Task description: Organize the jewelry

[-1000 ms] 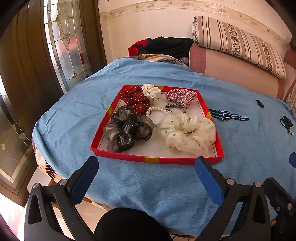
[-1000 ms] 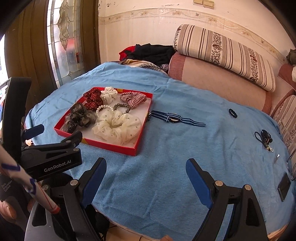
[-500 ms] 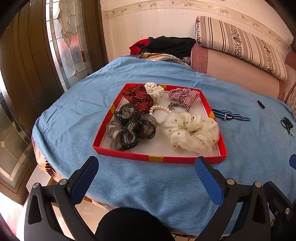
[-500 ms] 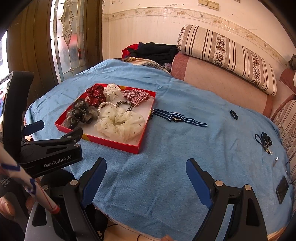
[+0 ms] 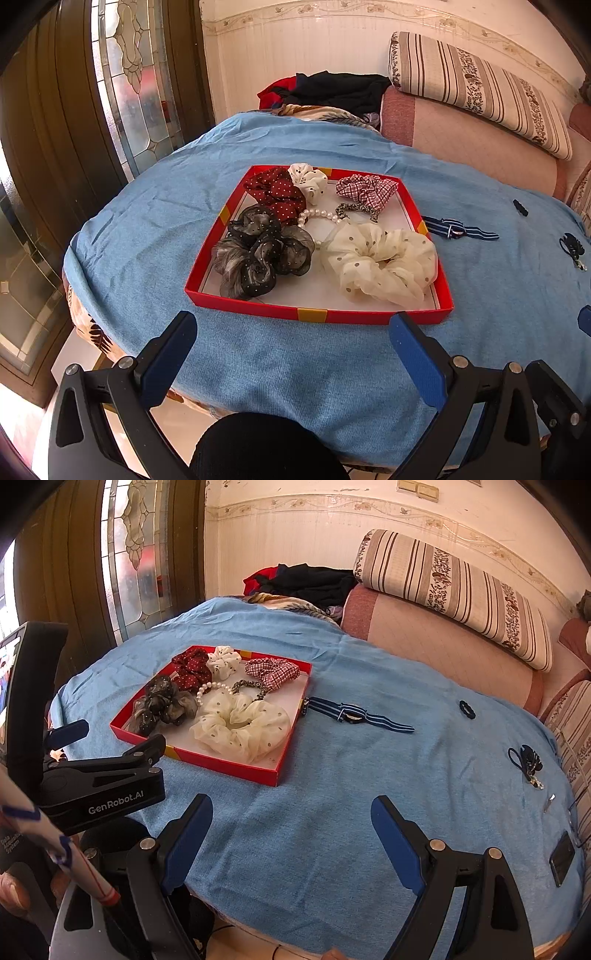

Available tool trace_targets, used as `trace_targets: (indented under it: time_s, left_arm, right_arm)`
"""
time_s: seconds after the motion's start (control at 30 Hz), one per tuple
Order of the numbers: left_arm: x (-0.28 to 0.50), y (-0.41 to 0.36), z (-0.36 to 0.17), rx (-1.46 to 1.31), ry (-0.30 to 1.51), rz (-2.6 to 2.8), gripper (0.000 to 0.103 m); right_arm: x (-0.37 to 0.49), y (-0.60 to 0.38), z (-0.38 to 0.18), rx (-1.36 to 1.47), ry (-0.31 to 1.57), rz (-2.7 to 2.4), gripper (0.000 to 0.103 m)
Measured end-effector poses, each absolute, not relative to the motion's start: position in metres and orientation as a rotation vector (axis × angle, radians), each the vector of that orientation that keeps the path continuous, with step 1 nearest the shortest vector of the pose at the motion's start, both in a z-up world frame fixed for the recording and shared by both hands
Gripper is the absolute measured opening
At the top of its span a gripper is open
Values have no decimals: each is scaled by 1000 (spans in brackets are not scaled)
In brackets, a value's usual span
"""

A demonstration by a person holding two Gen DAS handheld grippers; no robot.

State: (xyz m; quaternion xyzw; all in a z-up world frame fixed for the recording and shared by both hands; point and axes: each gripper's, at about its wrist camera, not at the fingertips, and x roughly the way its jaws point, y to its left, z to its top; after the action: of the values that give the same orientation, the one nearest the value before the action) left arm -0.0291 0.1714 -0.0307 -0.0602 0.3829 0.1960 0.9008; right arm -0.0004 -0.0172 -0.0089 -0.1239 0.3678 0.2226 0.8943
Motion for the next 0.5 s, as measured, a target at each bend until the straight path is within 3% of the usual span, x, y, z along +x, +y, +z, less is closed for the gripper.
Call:
trace_targets:
  time_s: [0.5]
  left_arm:
    - [-32,175,-33,-127,796,405,103]
  right_arm:
    - [0,-19,-10,-242,772,443,91]
